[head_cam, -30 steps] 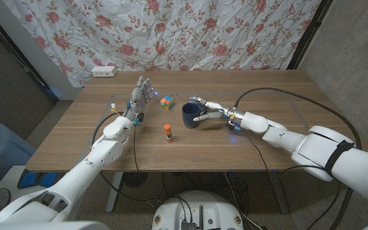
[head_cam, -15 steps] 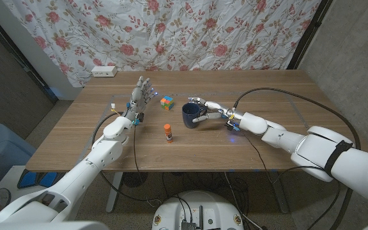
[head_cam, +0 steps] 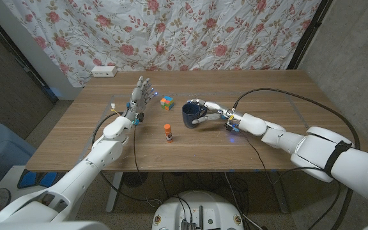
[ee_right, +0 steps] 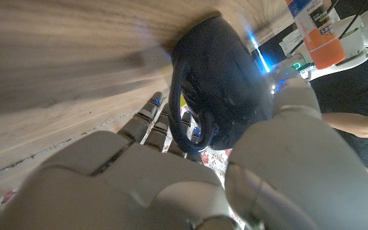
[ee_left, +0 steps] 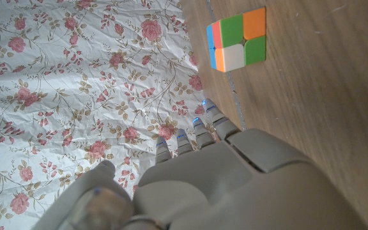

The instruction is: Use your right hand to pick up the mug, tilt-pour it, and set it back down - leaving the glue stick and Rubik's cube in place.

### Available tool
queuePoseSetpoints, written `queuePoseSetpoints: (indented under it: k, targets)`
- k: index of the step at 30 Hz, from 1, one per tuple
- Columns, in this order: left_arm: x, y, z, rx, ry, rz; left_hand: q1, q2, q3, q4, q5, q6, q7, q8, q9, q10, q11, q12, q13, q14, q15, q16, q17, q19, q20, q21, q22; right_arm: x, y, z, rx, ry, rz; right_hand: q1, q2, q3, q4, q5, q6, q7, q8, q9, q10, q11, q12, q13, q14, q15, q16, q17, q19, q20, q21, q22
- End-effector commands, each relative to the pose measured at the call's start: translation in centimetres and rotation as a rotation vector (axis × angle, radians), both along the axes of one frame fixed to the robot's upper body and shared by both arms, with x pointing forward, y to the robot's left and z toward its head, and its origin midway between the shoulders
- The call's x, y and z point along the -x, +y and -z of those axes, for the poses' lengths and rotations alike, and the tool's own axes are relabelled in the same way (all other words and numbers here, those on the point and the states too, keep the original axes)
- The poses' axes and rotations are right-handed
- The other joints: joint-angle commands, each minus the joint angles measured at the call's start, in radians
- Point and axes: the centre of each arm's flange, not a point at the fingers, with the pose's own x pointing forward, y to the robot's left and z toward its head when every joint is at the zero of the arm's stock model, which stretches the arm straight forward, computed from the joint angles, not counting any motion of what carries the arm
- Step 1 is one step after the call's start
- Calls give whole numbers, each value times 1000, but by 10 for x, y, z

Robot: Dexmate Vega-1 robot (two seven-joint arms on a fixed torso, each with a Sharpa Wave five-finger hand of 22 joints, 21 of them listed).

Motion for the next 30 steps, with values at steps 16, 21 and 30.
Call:
queuePoseSetpoints:
  k: [16, 21, 30]
  targets:
    - [0, 0, 0, 0, 0, 0, -3, 118, 6, 1, 5, -2, -7, 6, 3, -4, -5, 4, 5, 4, -1, 5, 5, 9, 0, 6, 4, 0, 9, -2, -3, 4, -10, 57, 12, -26, 5, 24, 96, -20, 60, 9, 117, -23, 32, 16, 109, -153, 37, 12, 67, -43, -1, 5]
    - [0, 0, 0, 0, 0, 0, -3, 118, 6, 1, 5, -2, -7, 6, 3, -2, -7, 4, 5, 4, 0, 5, 5, 9, 0, 6, 4, 0, 9, -1, -12, 2, -10, 70, 20, -29, 8, 30, 139, -24, 87, 13, 149, -33, 41, 24, 150, -172, 49, 18, 86, -55, -1, 5]
    - [0, 0, 0, 0, 0, 0, -3, 118, 6, 1, 5, -3, -7, 6, 3, -3, -5, 4, 5, 4, -1, 5, 5, 9, 0, 6, 4, -1, 9, 1, -22, 13, -3, 94, 35, -29, 11, 38, 218, -32, 140, 24, 201, -38, 57, 39, 198, -180, 58, 27, 107, -63, -4, 6]
